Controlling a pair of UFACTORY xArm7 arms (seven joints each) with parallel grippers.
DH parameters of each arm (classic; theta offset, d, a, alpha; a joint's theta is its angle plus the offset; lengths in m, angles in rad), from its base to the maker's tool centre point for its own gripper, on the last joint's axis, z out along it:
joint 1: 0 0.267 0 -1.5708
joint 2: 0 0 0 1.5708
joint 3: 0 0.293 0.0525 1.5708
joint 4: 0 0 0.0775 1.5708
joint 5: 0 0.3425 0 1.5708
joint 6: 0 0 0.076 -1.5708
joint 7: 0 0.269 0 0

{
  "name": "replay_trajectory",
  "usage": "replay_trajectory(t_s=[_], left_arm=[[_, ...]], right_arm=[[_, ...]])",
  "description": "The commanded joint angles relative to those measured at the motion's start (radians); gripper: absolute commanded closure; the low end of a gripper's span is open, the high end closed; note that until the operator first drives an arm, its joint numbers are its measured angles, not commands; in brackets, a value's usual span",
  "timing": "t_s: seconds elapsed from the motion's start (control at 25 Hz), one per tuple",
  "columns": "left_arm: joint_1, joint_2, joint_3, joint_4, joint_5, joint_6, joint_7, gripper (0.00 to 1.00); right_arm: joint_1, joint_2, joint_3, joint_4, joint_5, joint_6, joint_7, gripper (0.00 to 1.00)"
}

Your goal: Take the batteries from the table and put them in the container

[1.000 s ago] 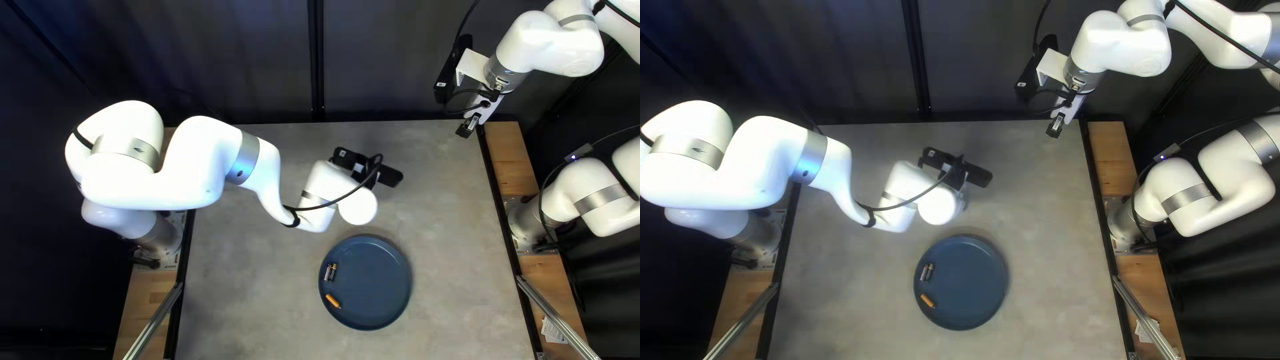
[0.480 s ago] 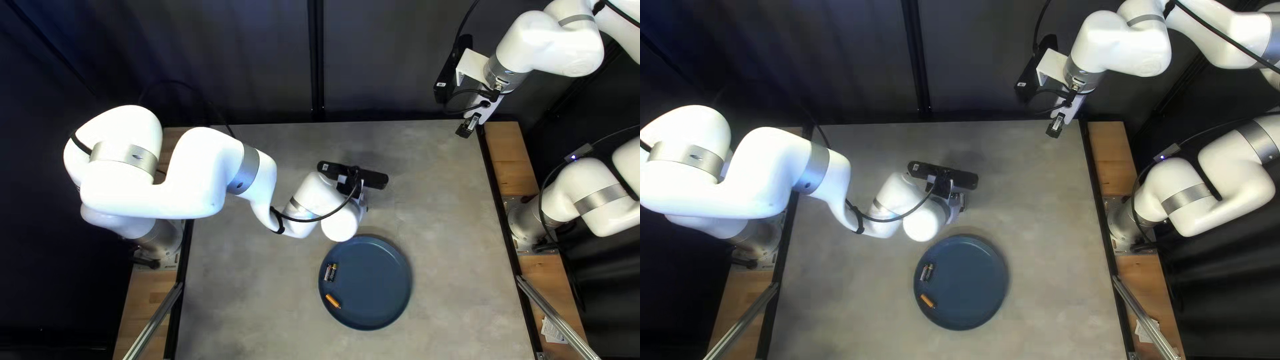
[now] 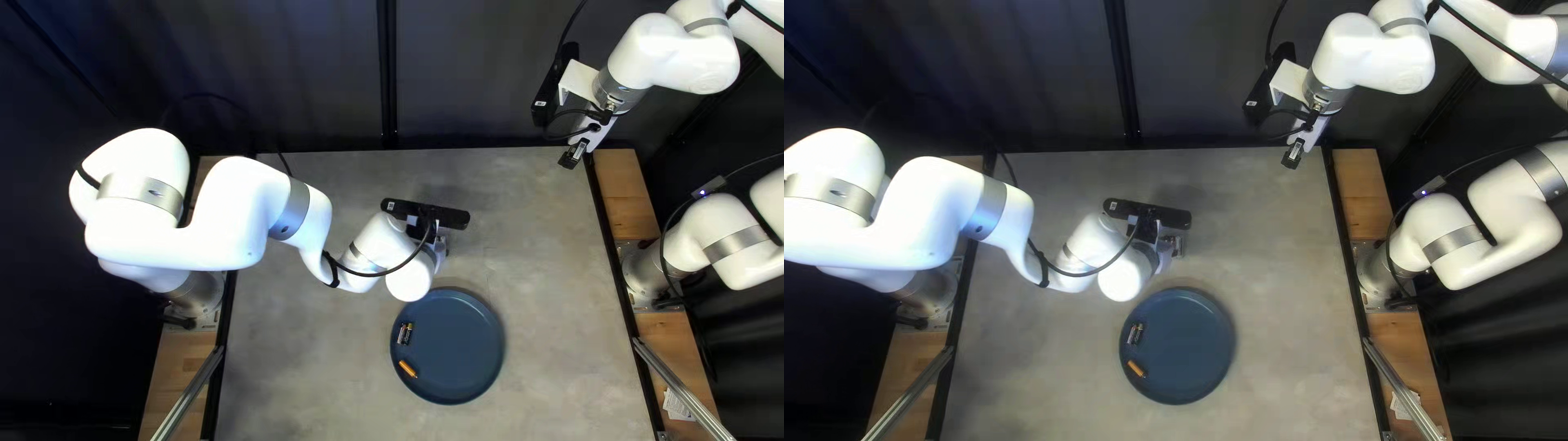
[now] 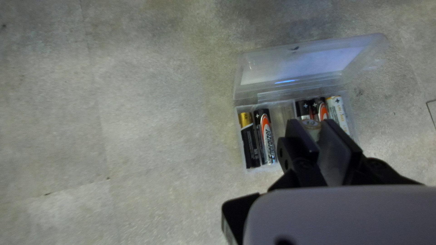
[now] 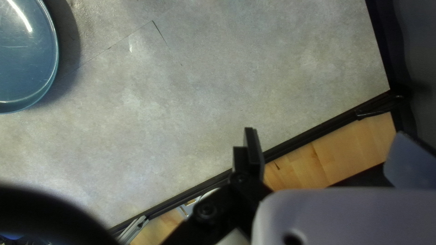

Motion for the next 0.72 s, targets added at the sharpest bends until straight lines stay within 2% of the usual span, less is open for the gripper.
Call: replay_trajectory(t_s=[0.04,0.72], left_arm=[[-0.004,0.008,0.005,0.004,0.009,0.003,-0.018,1.00],[-0.008,0.019,0.008,0.009,0.007,0.021,-0.028,1.00]], right_arm=[[0.000,0.000,0.000,0.000,0.000,0.000,0.000,0.00],[0.000,0.000,0.000,0.000,0.000,0.000,0.000,0.00]])
